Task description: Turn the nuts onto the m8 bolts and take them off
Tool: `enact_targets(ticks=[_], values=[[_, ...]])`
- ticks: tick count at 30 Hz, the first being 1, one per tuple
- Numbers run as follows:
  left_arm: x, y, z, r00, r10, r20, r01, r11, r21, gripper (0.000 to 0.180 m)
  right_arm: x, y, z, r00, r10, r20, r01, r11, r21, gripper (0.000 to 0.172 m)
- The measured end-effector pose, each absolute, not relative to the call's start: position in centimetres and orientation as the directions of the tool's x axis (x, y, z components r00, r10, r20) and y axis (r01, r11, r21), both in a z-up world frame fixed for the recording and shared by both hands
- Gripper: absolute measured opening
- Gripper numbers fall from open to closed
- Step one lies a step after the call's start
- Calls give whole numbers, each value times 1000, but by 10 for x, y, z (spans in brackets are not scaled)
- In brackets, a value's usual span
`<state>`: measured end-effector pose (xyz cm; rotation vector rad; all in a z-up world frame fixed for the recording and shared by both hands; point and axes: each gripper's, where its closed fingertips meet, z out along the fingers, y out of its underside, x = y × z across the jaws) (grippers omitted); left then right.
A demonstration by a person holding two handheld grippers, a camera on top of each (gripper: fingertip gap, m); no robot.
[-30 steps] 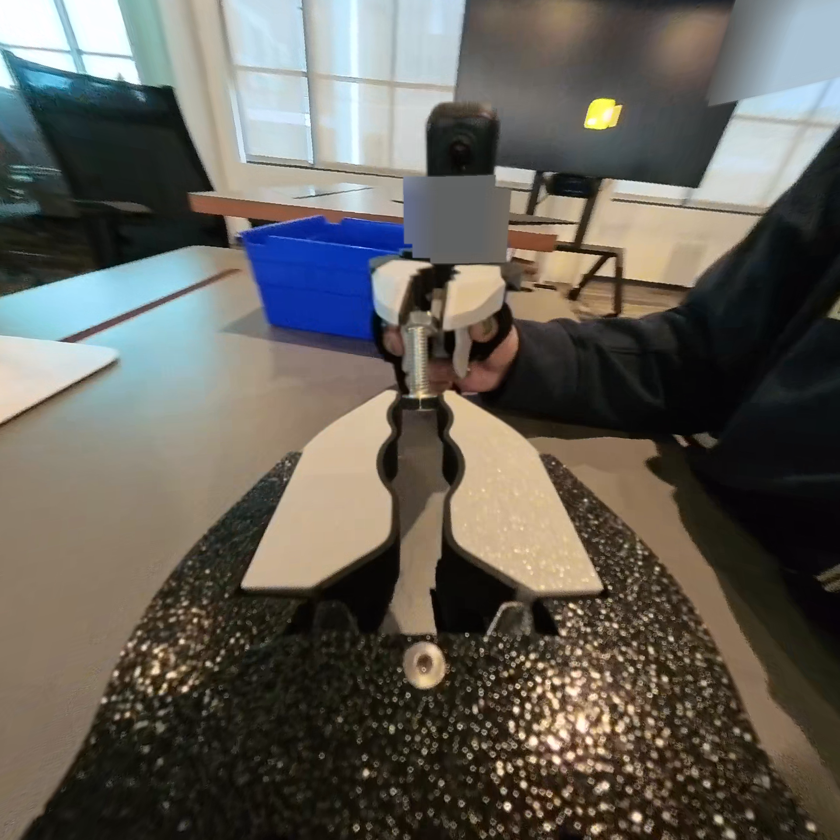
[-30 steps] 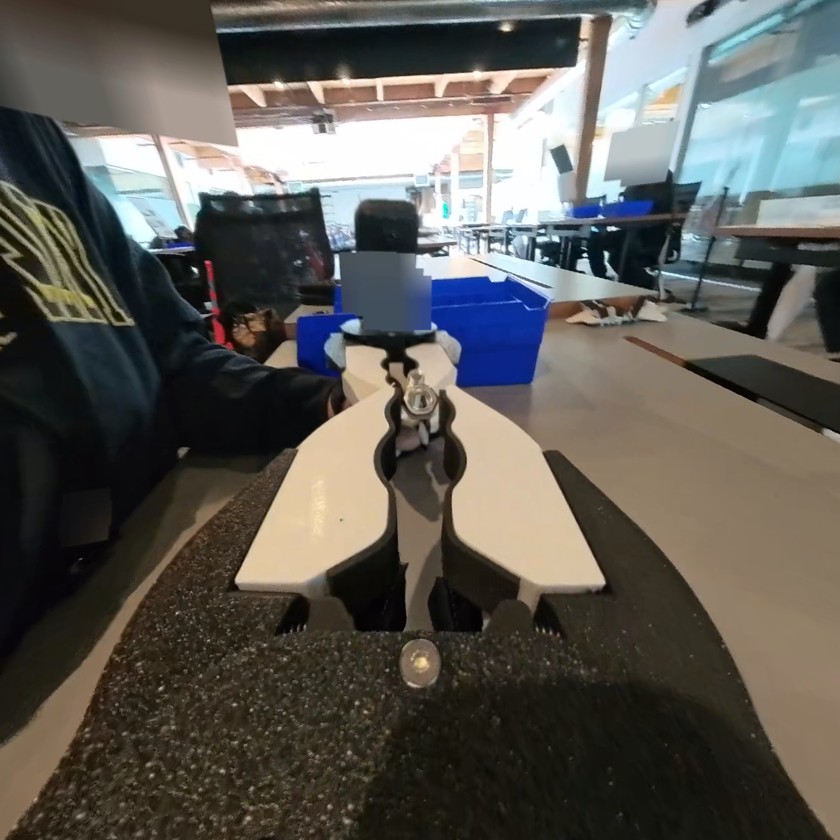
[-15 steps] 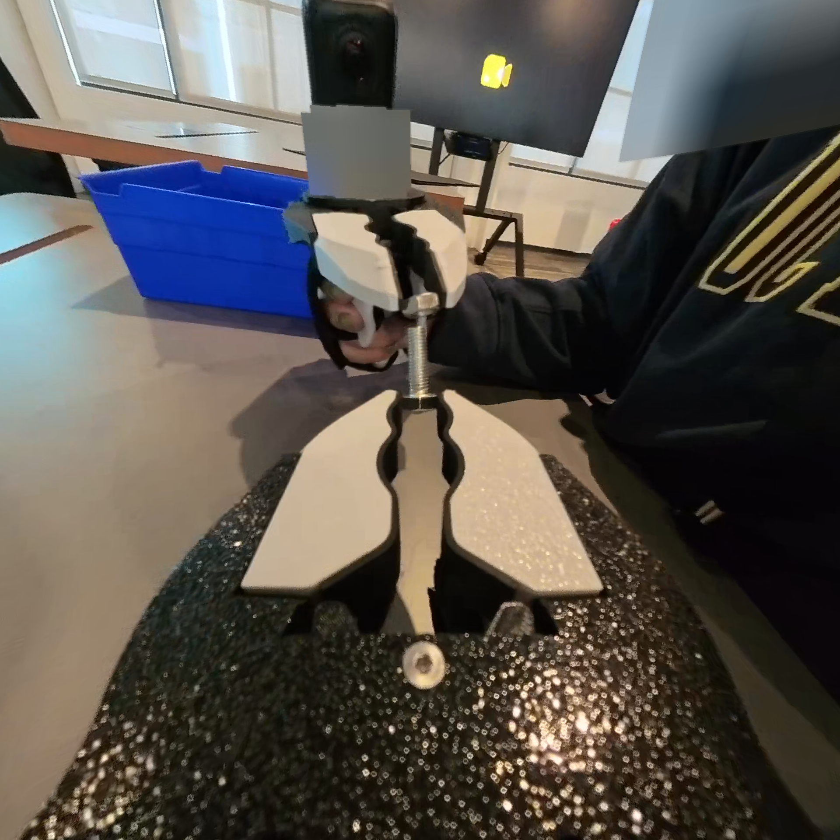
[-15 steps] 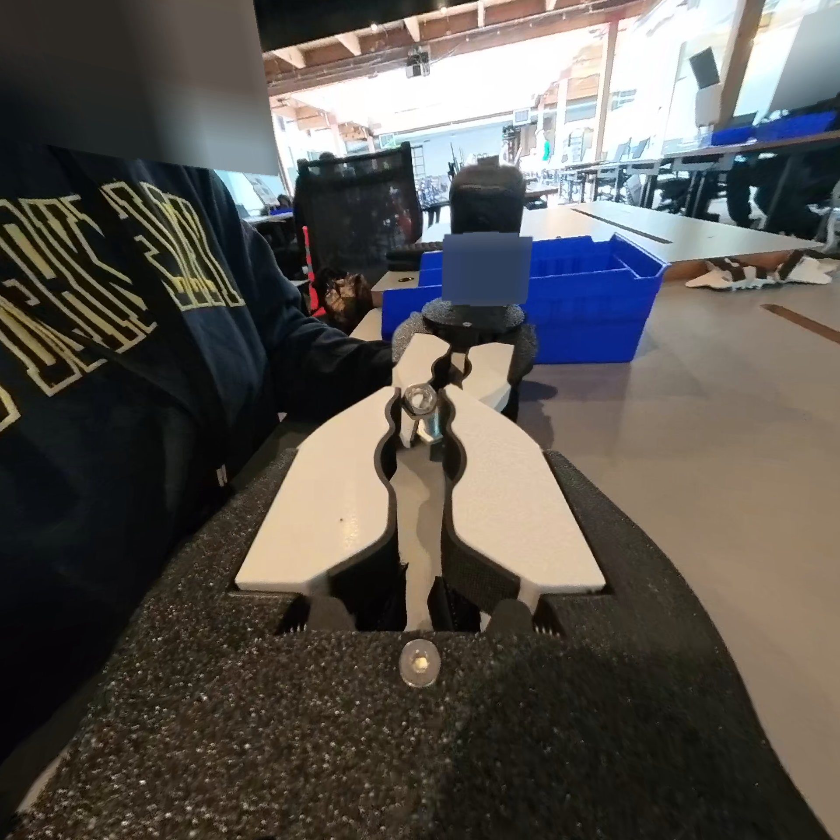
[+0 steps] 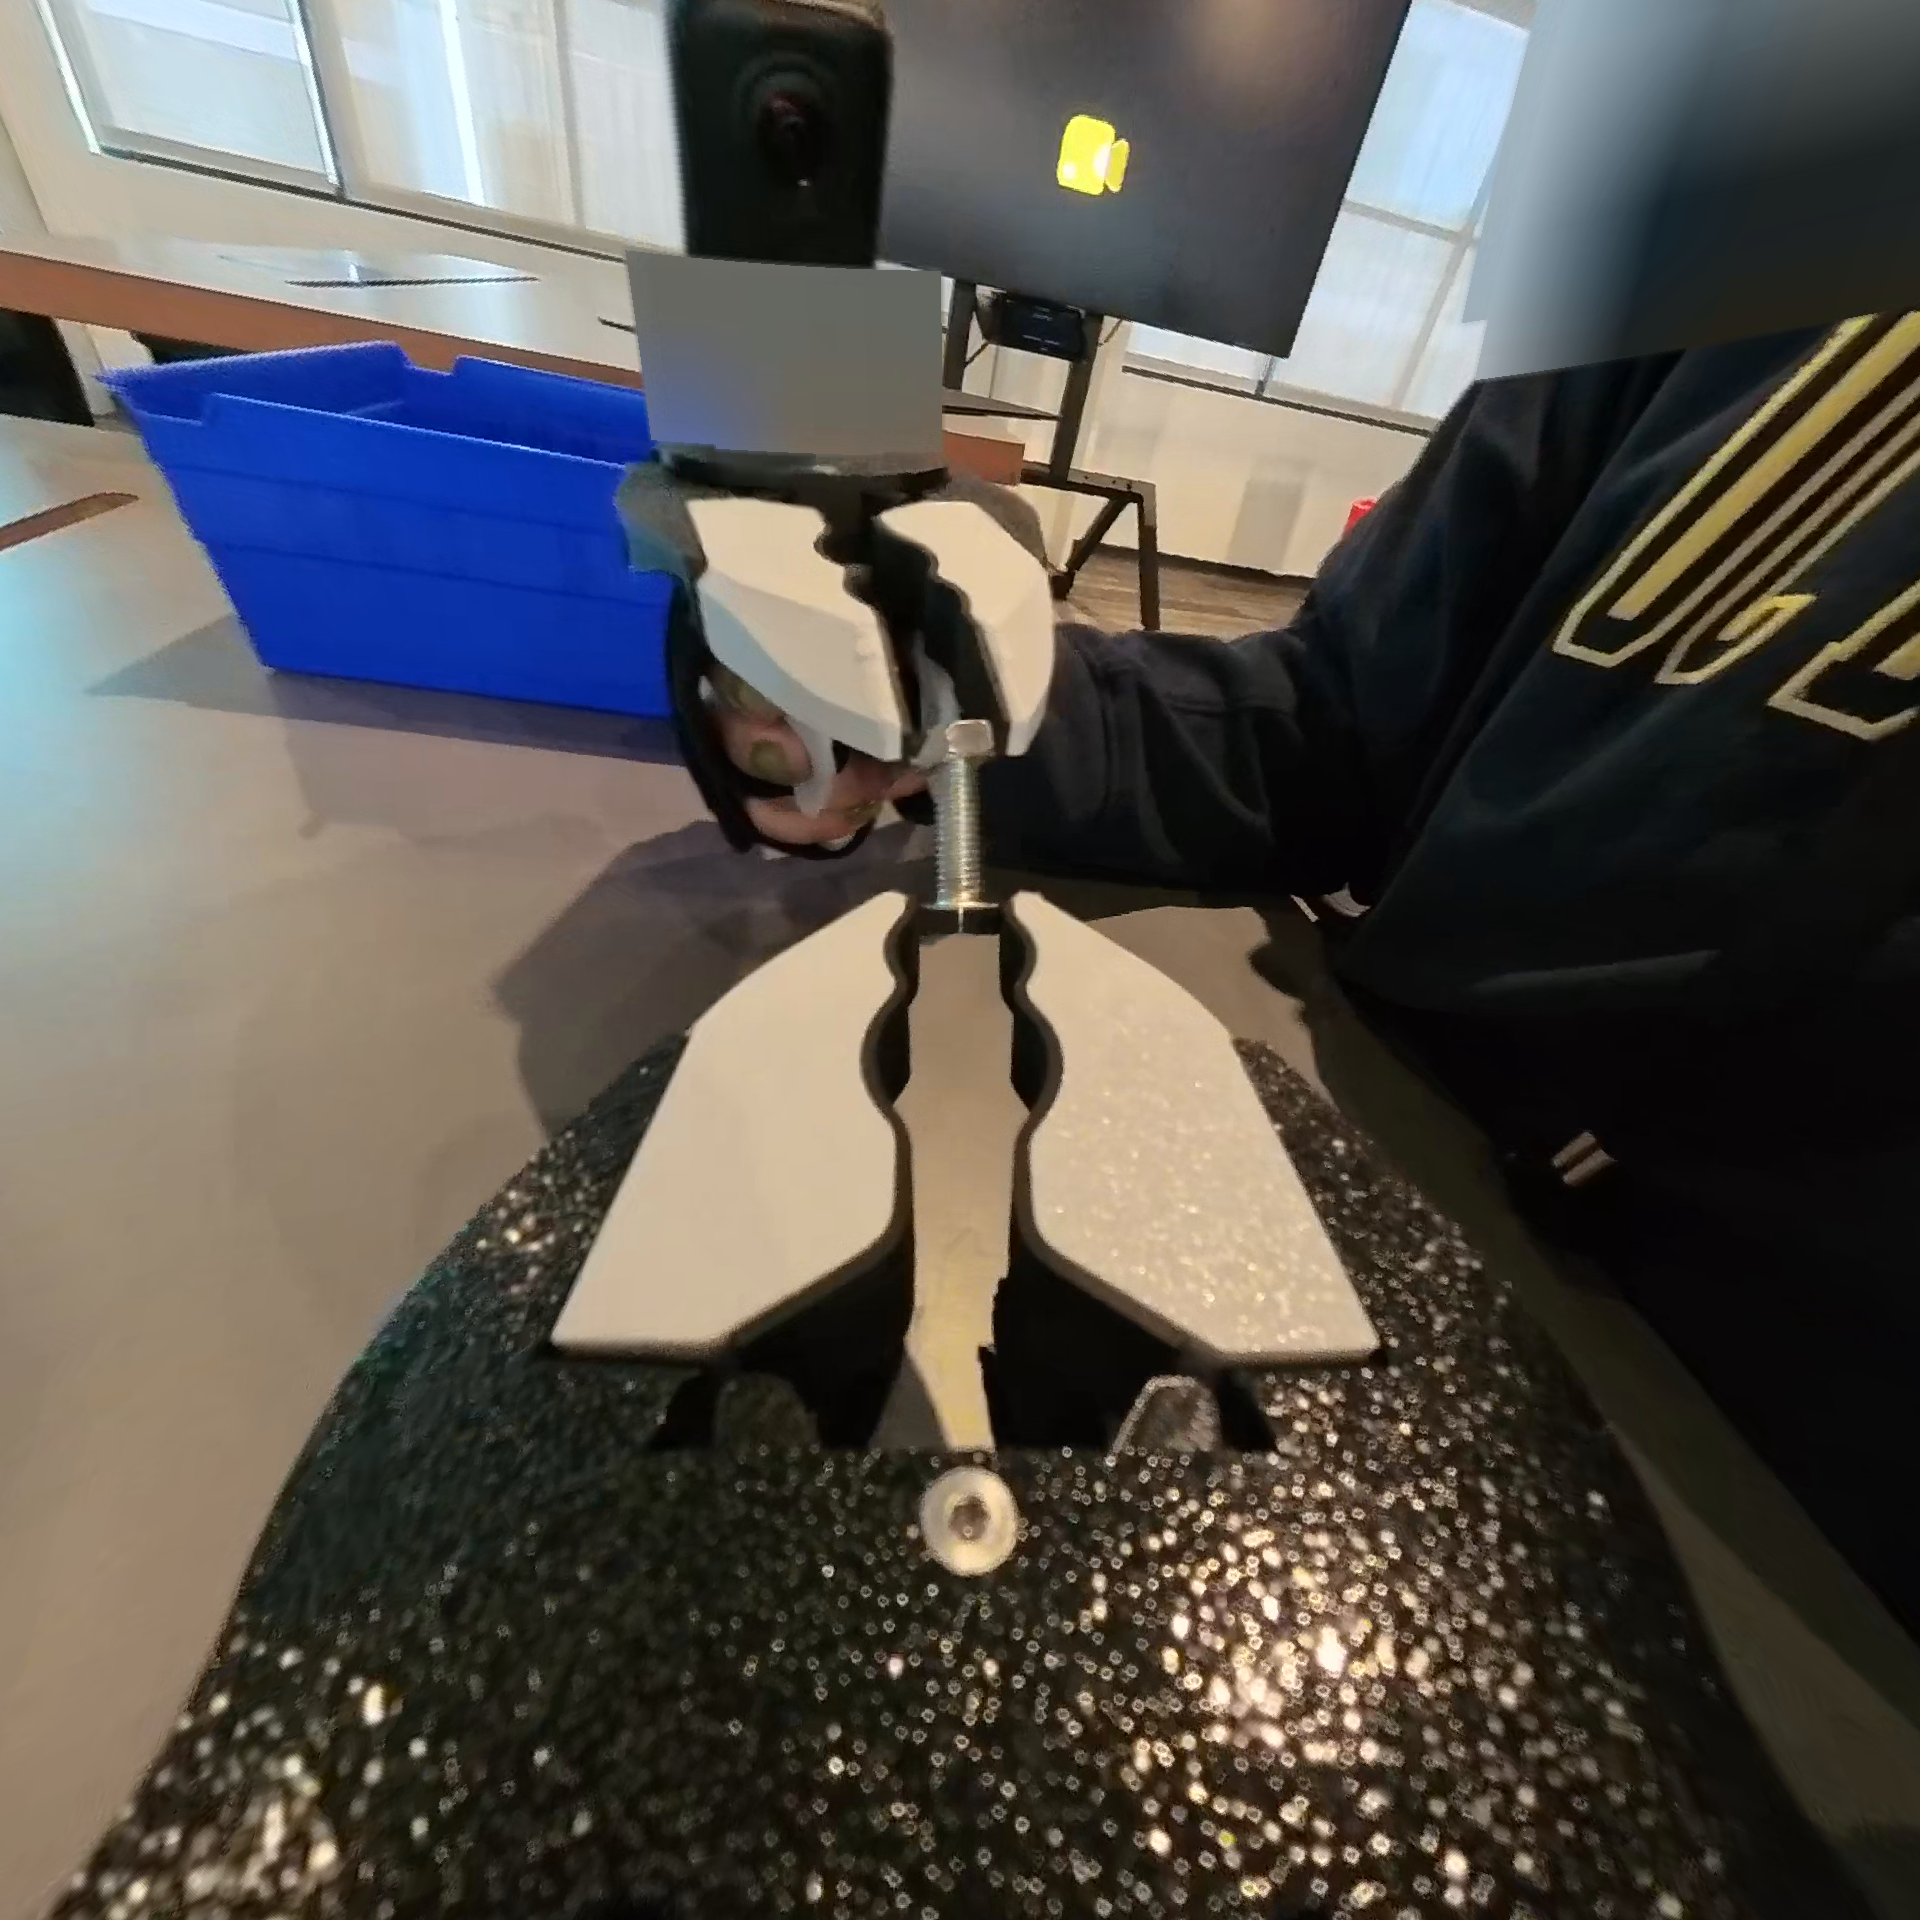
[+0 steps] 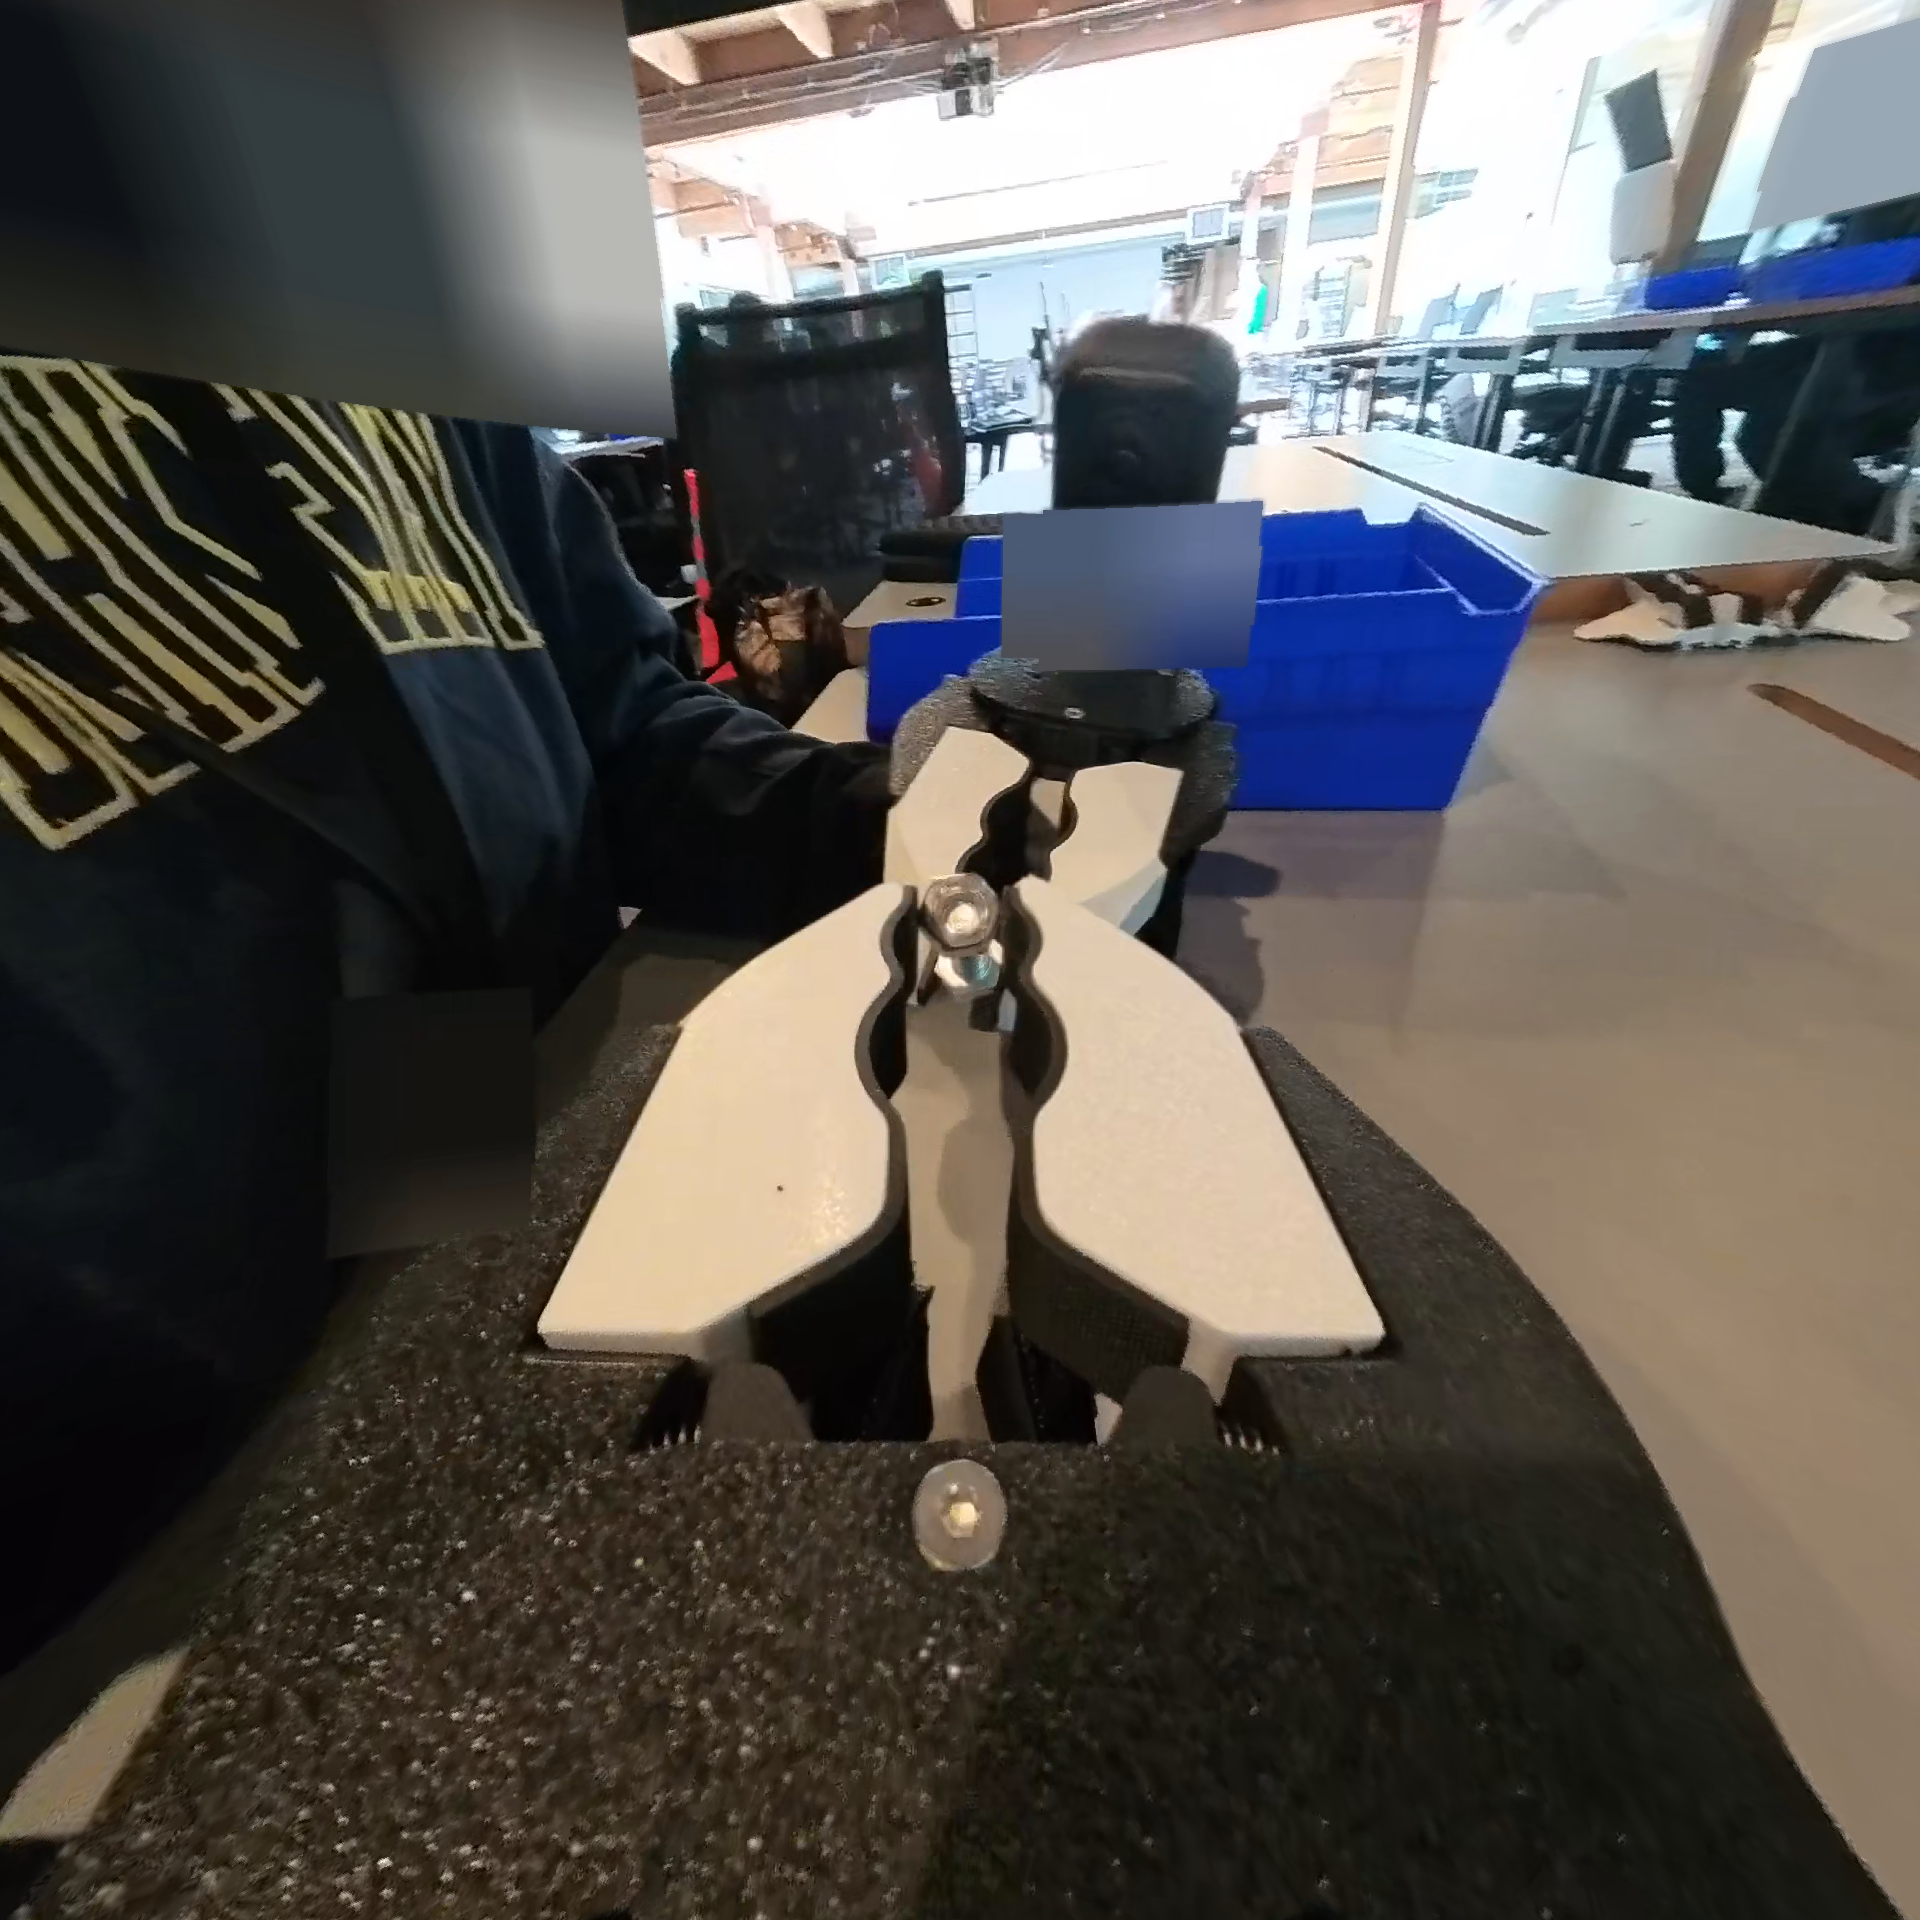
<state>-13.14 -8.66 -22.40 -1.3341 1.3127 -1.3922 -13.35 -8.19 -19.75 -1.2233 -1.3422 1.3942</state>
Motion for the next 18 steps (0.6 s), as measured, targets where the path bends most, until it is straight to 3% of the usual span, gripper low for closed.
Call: enact_targets(ticks=[4,14,18], values=[[-131,-72,-224,-26,-984,174,-98,-170,-980,14,-134,-66,-198,-65,994,-84,76,-79,-994,15],[-140,-34,-229,334,-942,44,-146,-98,-984,14,-143,-28,-203,277,935,-222,80,-253,-964,15],[-143,-29,-230,382,-924,0,-170,-71,-983,14,-146,-25,-203,349,904,-246,63,-284,-957,15]])
